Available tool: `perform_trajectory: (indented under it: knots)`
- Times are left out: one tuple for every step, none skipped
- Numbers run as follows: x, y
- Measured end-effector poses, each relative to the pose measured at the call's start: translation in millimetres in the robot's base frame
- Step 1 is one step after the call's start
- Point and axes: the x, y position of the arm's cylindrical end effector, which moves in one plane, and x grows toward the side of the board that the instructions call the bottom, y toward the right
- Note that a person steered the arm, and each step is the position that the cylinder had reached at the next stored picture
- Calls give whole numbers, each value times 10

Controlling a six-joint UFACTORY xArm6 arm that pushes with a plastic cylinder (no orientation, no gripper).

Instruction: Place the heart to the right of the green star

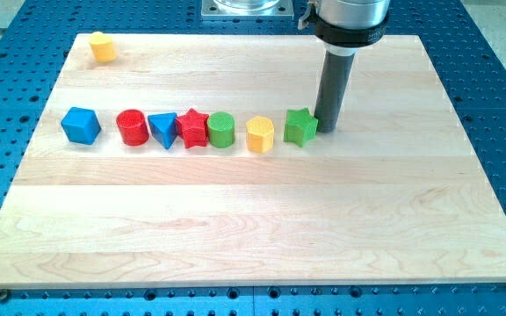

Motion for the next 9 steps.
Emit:
perform_trajectory:
  knots:
    - [79,-18]
    - [79,-190]
    - [100,-112]
    - [-779,-90]
    - [-1288,-977]
    - [-1203,-2112]
    - [-1244,-3508]
    - [-1600,-3938]
    - [-1958,-3318]
